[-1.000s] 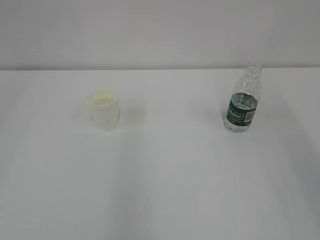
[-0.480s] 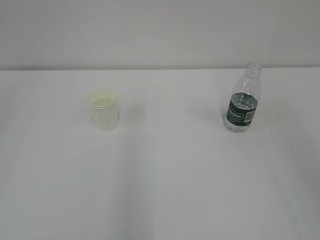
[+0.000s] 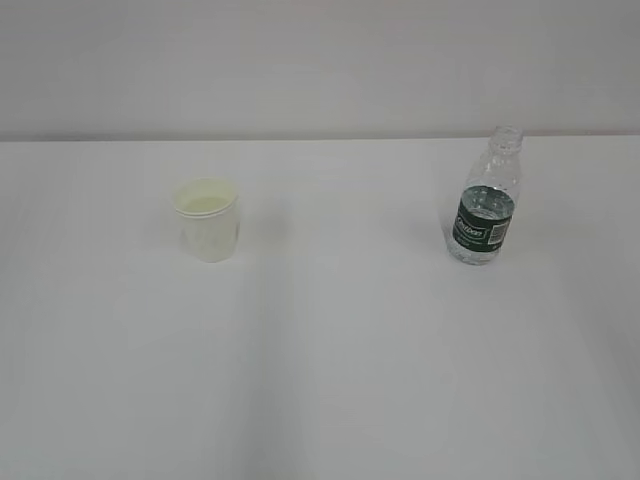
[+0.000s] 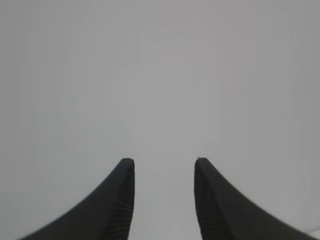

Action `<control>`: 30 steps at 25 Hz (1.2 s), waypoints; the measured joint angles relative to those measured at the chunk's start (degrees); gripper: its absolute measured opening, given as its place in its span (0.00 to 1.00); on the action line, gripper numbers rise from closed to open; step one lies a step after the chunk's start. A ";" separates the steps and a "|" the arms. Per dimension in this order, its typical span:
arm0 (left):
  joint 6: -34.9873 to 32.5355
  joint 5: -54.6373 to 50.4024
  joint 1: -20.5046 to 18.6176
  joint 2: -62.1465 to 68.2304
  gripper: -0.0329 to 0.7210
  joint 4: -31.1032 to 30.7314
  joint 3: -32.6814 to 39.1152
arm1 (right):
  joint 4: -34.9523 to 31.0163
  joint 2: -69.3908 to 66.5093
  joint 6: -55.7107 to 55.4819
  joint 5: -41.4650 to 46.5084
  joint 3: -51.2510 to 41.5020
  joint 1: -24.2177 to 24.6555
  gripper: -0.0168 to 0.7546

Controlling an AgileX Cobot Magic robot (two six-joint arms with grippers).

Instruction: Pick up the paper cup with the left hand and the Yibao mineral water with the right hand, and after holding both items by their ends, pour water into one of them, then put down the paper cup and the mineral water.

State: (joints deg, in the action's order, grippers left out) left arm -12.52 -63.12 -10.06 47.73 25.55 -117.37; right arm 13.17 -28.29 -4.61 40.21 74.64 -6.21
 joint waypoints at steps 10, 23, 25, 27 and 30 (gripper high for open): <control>3.73 -4.02 4.90 -6.20 0.42 -7.23 0.35 | 0.39 10.53 1.17 9.12 0.17 0.00 0.78; 8.55 -8.25 5.63 -15.42 0.42 -13.33 4.89 | 0.48 18.14 7.29 22.17 2.56 0.00 0.79; 8.66 -8.38 5.63 -17.55 0.42 -13.94 7.46 | 0.36 19.20 7.29 22.82 2.61 0.00 0.79; 8.77 -8.50 5.63 -19.72 0.42 -14.62 10.01 | 0.12 19.96 7.38 24.01 2.61 0.00 0.79; 10.08 -8.11 5.63 -23.15 0.42 -14.95 14.37 | -0.83 21.00 7.38 25.93 2.61 0.00 0.78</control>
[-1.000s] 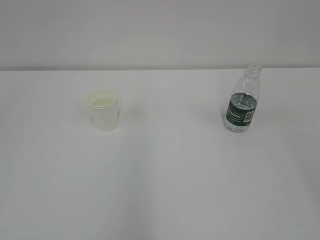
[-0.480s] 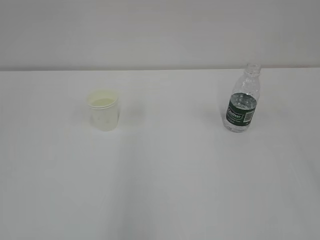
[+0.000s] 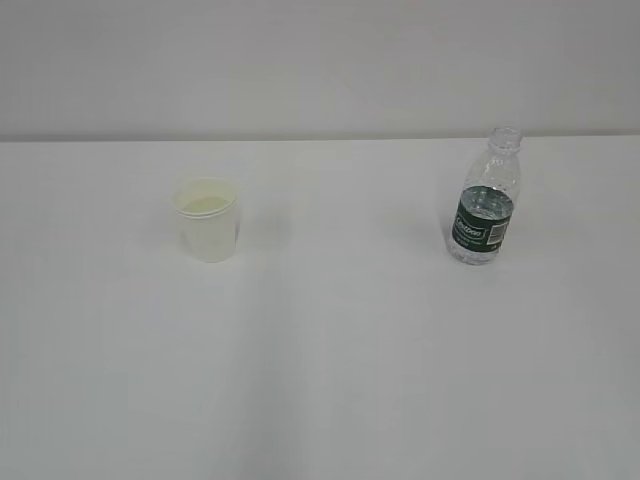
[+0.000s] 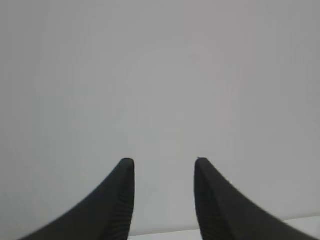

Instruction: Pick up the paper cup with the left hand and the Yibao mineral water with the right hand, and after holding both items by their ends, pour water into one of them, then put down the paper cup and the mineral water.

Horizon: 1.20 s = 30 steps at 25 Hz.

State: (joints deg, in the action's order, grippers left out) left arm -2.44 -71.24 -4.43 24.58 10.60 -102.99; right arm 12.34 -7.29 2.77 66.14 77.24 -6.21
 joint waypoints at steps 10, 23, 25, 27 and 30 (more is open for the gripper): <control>3.45 4.03 0.00 -9.87 0.41 0.00 17.68 | -3.48 1.13 0.81 6.95 0.09 0.00 0.78; 4.41 6.65 0.00 -19.69 0.41 -0.13 31.82 | -3.76 9.13 0.08 7.06 -0.81 0.00 0.78; 4.41 6.65 0.00 -20.62 0.41 -0.13 33.43 | -3.76 9.13 -0.46 7.06 -2.52 0.00 0.78; 4.41 6.77 0.00 -21.48 0.41 -0.13 35.48 | -3.88 9.13 -0.90 7.17 -4.68 0.00 0.78; 4.41 6.77 0.00 -22.70 0.41 -0.13 38.30 | -5.56 9.13 -1.25 7.26 -7.78 0.00 0.78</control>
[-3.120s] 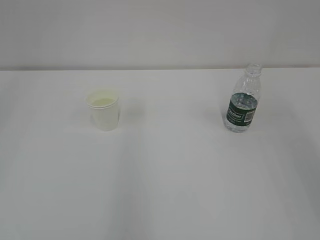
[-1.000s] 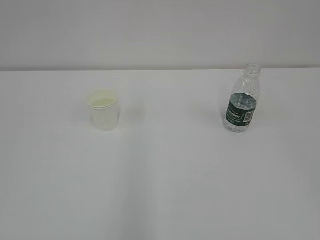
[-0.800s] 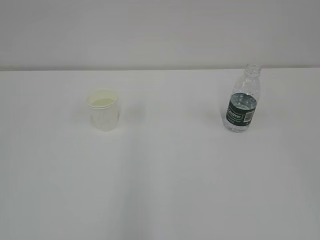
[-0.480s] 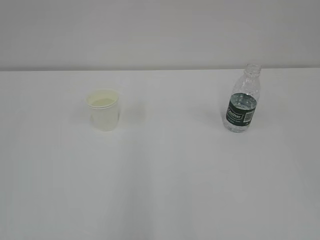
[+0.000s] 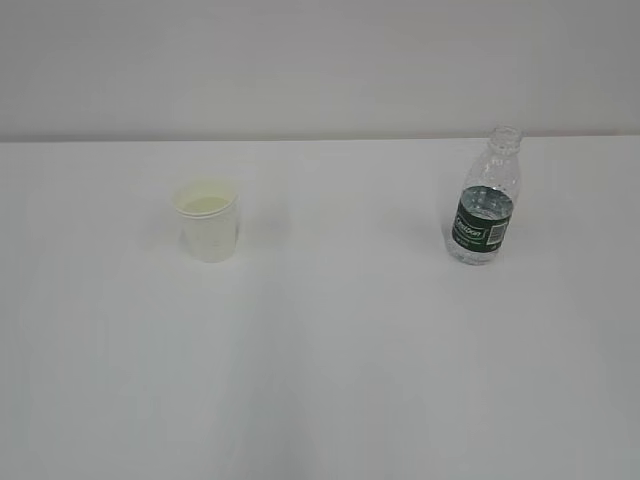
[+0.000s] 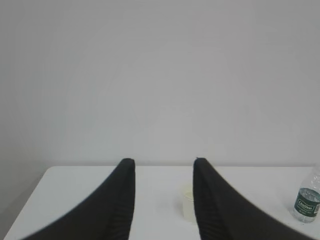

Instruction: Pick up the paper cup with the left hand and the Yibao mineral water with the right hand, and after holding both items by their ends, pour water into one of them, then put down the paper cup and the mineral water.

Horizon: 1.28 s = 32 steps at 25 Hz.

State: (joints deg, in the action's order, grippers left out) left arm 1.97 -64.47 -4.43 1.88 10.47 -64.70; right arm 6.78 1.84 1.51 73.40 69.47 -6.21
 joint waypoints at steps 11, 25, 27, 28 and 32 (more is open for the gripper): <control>0.00 0.12 0.00 -1.41 0.41 0.00 8.49 | -2.55 0.00 -0.26 0.22 -10.34 0.00 0.78; 0.00 1.47 0.00 -1.41 0.37 1.78 19.06 | -2.68 0.00 -0.26 0.22 -20.86 0.00 0.78; 0.00 2.13 0.00 -1.41 0.37 1.78 20.49 | -2.68 0.00 -0.26 0.22 -22.60 0.00 0.78; 0.00 2.35 0.00 -1.41 0.37 1.78 21.12 | -2.68 0.00 -0.26 0.22 -23.35 0.00 0.78; 0.00 2.59 0.00 -1.41 0.37 1.78 23.15 | -2.68 0.00 -0.26 0.22 -25.90 0.00 0.78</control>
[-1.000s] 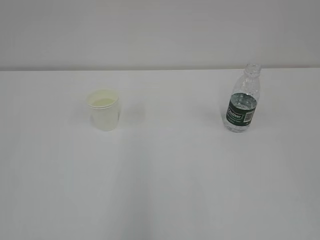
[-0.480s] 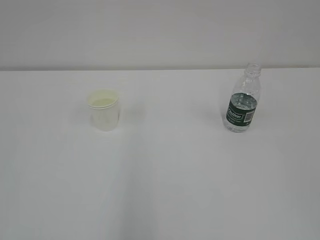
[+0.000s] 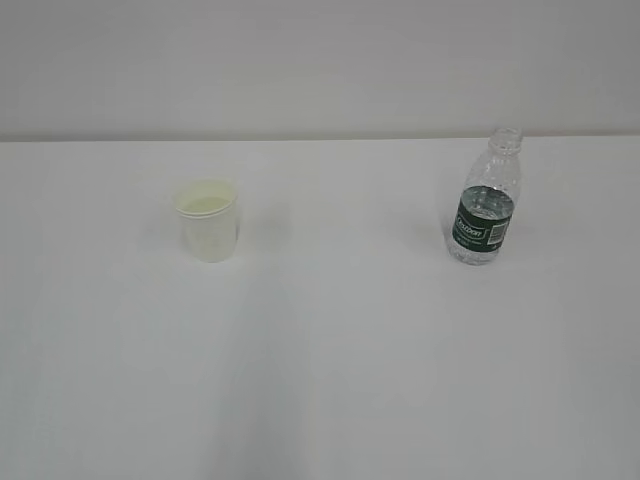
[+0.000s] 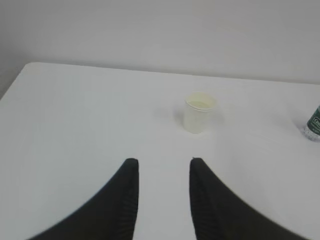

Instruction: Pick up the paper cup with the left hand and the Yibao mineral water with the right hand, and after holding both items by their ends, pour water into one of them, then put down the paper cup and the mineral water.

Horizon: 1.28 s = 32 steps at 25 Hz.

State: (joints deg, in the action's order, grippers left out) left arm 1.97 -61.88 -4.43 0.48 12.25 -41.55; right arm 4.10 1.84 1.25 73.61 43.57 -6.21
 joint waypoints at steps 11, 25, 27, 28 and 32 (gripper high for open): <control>-0.54 0.44 0.00 0.00 0.36 0.00 5.20 | 0.00 -0.11 0.00 -3.77 -7.57 0.00 0.78; -2.29 0.44 0.00 0.00 0.50 0.00 10.47 | 0.83 -0.18 0.00 -6.04 -10.76 0.00 0.78; -2.39 0.44 0.00 0.00 0.50 -0.10 10.47 | 1.23 -0.18 0.00 -6.41 -10.76 0.00 0.78; -2.46 0.44 0.00 0.00 0.50 -0.24 10.47 | 1.34 -0.18 0.00 -6.50 -10.76 0.00 0.78; -2.65 0.44 0.00 0.00 0.50 -2.18 10.47 | 1.45 -0.18 0.00 -6.63 -12.27 0.00 0.78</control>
State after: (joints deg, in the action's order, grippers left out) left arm -0.67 -61.44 -4.43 0.48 10.07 -31.07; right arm 5.56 1.66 1.25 66.98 31.31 -6.21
